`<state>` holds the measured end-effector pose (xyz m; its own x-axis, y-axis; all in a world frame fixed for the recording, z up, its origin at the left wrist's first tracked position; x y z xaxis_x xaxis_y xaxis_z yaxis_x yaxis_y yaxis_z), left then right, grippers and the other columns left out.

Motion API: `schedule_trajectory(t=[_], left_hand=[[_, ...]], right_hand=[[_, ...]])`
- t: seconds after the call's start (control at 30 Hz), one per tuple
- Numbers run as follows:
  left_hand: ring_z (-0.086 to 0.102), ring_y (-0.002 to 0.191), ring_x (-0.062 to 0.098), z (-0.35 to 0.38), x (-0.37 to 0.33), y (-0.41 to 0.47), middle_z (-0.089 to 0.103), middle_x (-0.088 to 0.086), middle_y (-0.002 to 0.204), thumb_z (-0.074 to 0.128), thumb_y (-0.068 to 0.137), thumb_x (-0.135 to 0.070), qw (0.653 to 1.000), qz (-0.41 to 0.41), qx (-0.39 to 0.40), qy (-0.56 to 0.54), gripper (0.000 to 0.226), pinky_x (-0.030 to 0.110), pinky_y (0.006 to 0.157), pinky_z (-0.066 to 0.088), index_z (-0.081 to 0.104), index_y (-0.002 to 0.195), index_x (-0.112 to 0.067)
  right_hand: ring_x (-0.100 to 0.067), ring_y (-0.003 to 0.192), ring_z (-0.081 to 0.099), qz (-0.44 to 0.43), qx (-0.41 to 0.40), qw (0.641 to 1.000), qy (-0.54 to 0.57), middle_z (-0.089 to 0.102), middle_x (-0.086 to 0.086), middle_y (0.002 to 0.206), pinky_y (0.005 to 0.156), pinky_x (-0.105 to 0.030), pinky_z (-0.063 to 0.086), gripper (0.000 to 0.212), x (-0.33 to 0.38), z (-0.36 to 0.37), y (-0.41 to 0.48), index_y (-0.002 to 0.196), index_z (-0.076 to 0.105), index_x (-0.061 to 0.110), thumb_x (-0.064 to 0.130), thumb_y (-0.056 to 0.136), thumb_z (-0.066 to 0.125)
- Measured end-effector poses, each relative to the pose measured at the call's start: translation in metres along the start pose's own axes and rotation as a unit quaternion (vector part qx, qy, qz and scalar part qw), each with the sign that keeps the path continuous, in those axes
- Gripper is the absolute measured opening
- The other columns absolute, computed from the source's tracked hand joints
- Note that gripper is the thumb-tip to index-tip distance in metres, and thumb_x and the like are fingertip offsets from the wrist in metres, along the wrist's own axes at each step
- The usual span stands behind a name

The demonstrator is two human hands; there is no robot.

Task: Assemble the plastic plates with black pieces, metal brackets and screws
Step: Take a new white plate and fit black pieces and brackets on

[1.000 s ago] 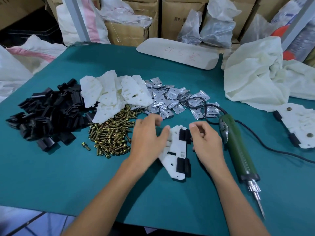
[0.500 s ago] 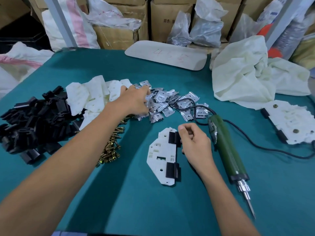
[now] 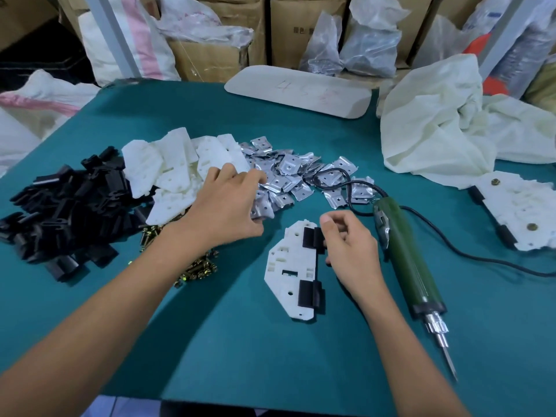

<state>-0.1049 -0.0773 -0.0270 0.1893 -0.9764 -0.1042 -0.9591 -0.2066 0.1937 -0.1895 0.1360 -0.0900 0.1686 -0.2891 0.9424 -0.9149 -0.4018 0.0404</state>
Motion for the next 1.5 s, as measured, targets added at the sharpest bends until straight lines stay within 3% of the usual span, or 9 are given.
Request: schedule_trajectory(t=[0.2, 0.4, 0.6, 0.73, 0.93, 1.1, 1.23, 1.3, 1.5], left_hand=[[0.03, 0.105, 0.008, 0.004, 0.006, -0.039, 0.056, -0.022, 0.095, 0.071, 0.067, -0.04, 0.985, -0.04, 0.08, -0.148, 0.077, 0.03, 0.091, 0.019, 0.032, 0.134, -0.041], [0.028, 0.113, 0.005, 0.008, 0.022, -0.034, 0.056, -0.028, 0.11, 0.074, 0.069, -0.037, 0.979, -0.043, 0.147, -0.134, 0.078, 0.027, 0.088, 0.014, 0.033, 0.135, -0.041], [0.037, 0.101, 0.002, -0.003, 0.019, -0.033, 0.063, -0.029, 0.098, 0.076, 0.073, -0.043, 0.987, -0.028, 0.065, -0.147, 0.063, 0.024, 0.085, 0.022, 0.039, 0.124, -0.041], [0.042, 0.104, -0.001, -0.017, 0.001, -0.029, 0.064, -0.028, 0.098, 0.075, 0.074, -0.046, 0.973, -0.026, 0.018, -0.228, 0.063, 0.027, 0.091, 0.03, 0.04, 0.126, -0.041], [0.042, 0.115, 0.009, -0.014, -0.034, -0.015, 0.065, -0.022, 0.106, 0.072, 0.076, -0.042, 0.979, 0.015, 0.056, -0.195, 0.067, 0.028, 0.094, 0.026, 0.038, 0.133, -0.037], [0.037, 0.113, 0.006, -0.01, -0.044, -0.01, 0.066, -0.02, 0.108, 0.074, 0.077, -0.04, 0.986, 0.039, 0.054, -0.155, 0.071, 0.021, 0.08, 0.017, 0.038, 0.138, -0.034], [0.029, 0.097, -0.003, -0.009, -0.049, -0.01, 0.066, -0.018, 0.11, 0.075, 0.077, -0.035, 0.984, 0.05, 0.053, -0.161, 0.071, 0.019, 0.079, 0.017, 0.04, 0.139, -0.032], [0.032, 0.101, 0.0, -0.01, -0.05, -0.012, 0.068, -0.017, 0.112, 0.076, 0.078, -0.035, 0.984, 0.048, 0.044, -0.167, 0.07, 0.018, 0.081, 0.017, 0.041, 0.139, -0.033], [0.038, 0.114, 0.004, -0.009, -0.045, -0.023, 0.069, -0.02, 0.113, 0.078, 0.079, -0.035, 0.982, 0.037, 0.004, -0.183, 0.067, 0.016, 0.087, 0.018, 0.045, 0.138, -0.034]], right_hand=[[-0.003, 0.082, 0.065, -0.006, 0.001, 1.0, -0.001, 0.067, 0.027, 0.091, 0.078, -0.051, 0.06, 0.006, 0.003, -0.001, -0.002, 0.092, 0.062, 0.047, 0.048, 0.094, 0.056], [-0.01, 0.074, 0.064, -0.001, -0.004, 1.0, -0.03, 0.066, 0.027, 0.089, 0.077, -0.044, 0.06, 0.007, 0.0, -0.003, -0.001, 0.089, 0.063, 0.041, 0.041, 0.096, 0.059], [-0.01, 0.058, 0.062, 0.024, -0.018, 0.999, 0.011, 0.069, 0.012, 0.079, 0.05, -0.02, 0.052, 0.02, 0.002, -0.004, -0.001, 0.085, 0.065, 0.041, 0.032, 0.099, 0.054], [-0.007, 0.044, 0.057, 0.038, -0.025, 0.999, -0.001, 0.071, 0.01, 0.076, 0.046, -0.022, 0.05, 0.022, 0.001, -0.007, 0.0, 0.082, 0.065, 0.034, 0.03, 0.1, 0.053], [-0.008, 0.047, 0.06, 0.019, -0.014, 0.999, -0.041, 0.07, 0.003, 0.074, 0.05, -0.025, 0.055, 0.026, 0.005, -0.007, -0.003, 0.079, 0.069, 0.036, 0.027, 0.099, 0.055], [-0.015, 0.067, 0.064, 0.02, 0.003, 0.998, -0.067, 0.065, 0.022, 0.062, 0.075, -0.048, 0.061, 0.02, 0.008, -0.005, -0.003, 0.09, 0.076, 0.027, 0.028, 0.097, 0.058], [-0.013, 0.069, 0.07, 0.024, 0.017, 0.999, -0.015, 0.073, 0.013, 0.073, 0.066, -0.041, 0.061, 0.019, 0.007, -0.005, -0.004, 0.088, 0.077, 0.03, 0.029, 0.096, 0.059], [-0.01, 0.062, 0.068, 0.043, 0.03, 0.997, 0.061, 0.073, 0.01, 0.072, 0.062, -0.032, 0.058, 0.019, 0.007, -0.004, -0.004, 0.089, 0.078, 0.027, 0.022, 0.097, 0.061], [-0.022, 0.073, 0.073, 0.09, 0.094, 0.97, 0.207, 0.079, -0.009, 0.09, 0.072, -0.033, 0.061, 0.014, 0.006, 0.0, -0.004, 0.098, 0.076, 0.019, 0.009, 0.09, 0.07]])
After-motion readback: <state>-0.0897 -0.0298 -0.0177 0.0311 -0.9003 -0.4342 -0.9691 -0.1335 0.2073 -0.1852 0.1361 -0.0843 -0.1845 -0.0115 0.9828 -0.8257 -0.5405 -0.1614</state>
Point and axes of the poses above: each hand's wrist, its own y-axis towards the middle knuckle, its own z-axis out of the palm, x = y × z, the point moved 3 cm from there along y, towards the middle knuckle
